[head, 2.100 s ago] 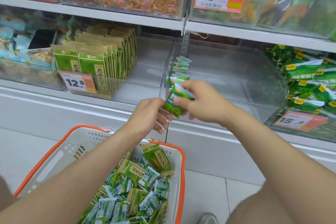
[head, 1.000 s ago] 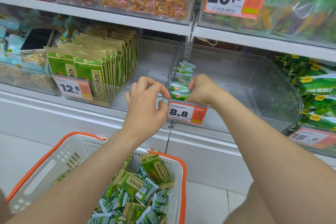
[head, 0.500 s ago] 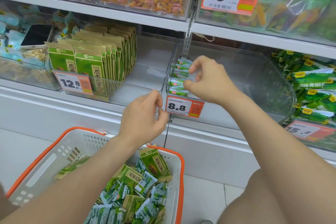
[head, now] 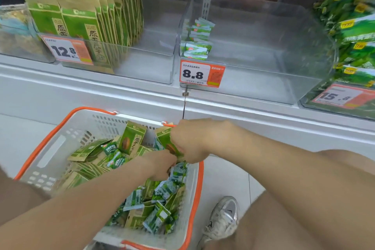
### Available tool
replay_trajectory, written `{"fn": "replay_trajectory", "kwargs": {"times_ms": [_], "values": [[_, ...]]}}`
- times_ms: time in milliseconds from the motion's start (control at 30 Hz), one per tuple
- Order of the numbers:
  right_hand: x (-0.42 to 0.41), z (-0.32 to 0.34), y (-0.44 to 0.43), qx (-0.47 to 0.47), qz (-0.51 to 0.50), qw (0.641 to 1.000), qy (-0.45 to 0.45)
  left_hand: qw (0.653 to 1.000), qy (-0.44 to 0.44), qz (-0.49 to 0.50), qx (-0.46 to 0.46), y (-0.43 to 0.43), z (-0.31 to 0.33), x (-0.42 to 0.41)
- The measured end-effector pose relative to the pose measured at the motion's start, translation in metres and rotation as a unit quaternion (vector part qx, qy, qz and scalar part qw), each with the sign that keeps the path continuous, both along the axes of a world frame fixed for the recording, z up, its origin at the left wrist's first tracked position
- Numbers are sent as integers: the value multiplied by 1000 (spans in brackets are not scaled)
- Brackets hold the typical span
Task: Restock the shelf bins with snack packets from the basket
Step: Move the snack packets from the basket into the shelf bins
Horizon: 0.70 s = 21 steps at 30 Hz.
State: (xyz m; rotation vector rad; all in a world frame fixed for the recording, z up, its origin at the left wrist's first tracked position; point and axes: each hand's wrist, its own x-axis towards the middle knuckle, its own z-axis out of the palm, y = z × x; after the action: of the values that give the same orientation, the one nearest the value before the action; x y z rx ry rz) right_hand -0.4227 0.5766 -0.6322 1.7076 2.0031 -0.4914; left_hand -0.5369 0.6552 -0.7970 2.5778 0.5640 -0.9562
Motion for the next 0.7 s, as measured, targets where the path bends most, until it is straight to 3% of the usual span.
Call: {"fn": "replay_trajectory", "kwargs": {"times_ms": [133, 300, 500, 567, 700], "values": [[4, -3, 4, -16, 6, 1000, 5, 996, 77, -21, -34, -5, -26, -6], [8, -4, 9, -12, -21, 999, 27, 999, 39, 19, -32, -10, -40, -5], [9, -7, 14, -23, -26, 999, 28, 978, -45, 154, -135, 6, -5, 2], [11, 0, 15, -36, -29, 999, 27, 938, -98, 253, -215, 13, 19, 5], [26, 22, 13, -1, -40, 999, 36, 817, -229, 405, -341, 20, 75, 15]]}}
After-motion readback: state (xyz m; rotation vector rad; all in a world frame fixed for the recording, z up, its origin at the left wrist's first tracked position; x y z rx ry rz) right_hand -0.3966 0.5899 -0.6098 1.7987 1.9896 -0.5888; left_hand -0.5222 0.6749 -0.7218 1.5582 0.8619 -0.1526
